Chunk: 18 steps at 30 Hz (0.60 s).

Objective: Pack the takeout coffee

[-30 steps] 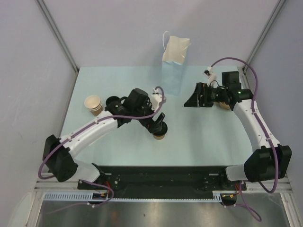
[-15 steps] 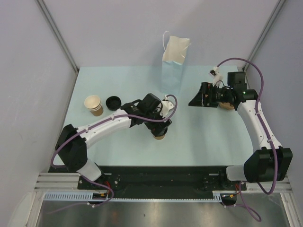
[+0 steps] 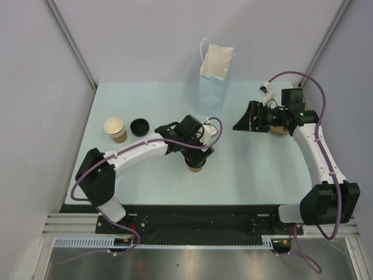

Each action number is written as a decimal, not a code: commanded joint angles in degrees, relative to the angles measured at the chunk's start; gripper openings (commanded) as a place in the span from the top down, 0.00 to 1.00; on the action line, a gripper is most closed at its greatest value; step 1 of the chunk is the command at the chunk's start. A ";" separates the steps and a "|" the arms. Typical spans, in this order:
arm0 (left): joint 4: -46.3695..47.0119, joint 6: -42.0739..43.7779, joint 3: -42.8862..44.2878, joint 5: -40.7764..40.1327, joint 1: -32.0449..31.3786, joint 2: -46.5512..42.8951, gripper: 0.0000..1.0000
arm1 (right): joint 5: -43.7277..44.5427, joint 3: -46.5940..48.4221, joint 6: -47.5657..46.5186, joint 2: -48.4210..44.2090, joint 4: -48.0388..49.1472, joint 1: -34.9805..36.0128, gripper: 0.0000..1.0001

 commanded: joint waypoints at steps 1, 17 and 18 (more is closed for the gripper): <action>0.51 1.11 2.81 0.78 -0.24 0.86 0.00 | -2.26 0.42 0.81 -0.50 1.63 -1.07 0.08; -1.07 -0.39 2.72 4.47 2.22 1.48 0.14 | -3.23 -0.02 1.17 0.11 2.07 -1.78 0.09; -1.34 -0.39 2.81 4.65 2.39 1.30 0.17 | -3.23 -0.10 1.25 0.20 2.16 -1.86 0.09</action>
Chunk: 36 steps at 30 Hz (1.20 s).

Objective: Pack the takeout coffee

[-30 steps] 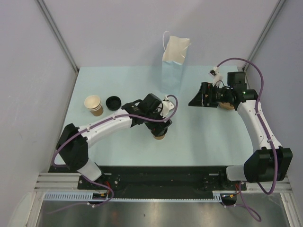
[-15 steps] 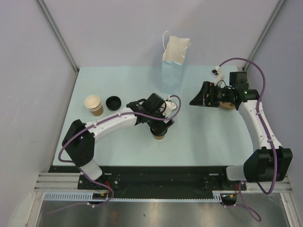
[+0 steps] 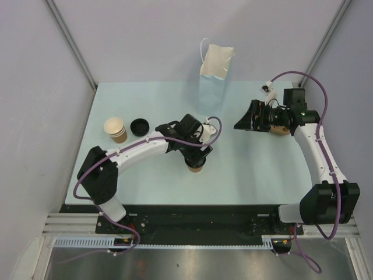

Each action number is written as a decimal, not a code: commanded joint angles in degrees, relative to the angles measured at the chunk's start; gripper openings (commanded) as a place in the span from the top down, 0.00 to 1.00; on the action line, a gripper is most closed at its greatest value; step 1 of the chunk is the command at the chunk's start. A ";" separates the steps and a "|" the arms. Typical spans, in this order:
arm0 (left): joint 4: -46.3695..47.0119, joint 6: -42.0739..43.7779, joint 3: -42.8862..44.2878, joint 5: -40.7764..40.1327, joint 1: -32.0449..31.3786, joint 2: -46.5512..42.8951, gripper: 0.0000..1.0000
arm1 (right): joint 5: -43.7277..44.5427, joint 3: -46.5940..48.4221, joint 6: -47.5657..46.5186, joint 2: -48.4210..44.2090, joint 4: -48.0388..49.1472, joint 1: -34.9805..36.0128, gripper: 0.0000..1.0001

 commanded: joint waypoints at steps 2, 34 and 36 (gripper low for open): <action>-1.62 -0.52 2.62 2.69 2.00 -0.58 0.24 | -1.44 0.03 0.51 0.14 1.67 -0.47 0.08; -2.59 9.06 25.21 3.74 27.93 16.90 0.42 | -1.70 -0.15 0.07 1.37 1.85 -0.73 0.09; -2.68 8.97 25.12 4.01 28.02 17.35 0.39 | -1.61 -0.15 -0.02 1.45 1.85 -0.64 0.09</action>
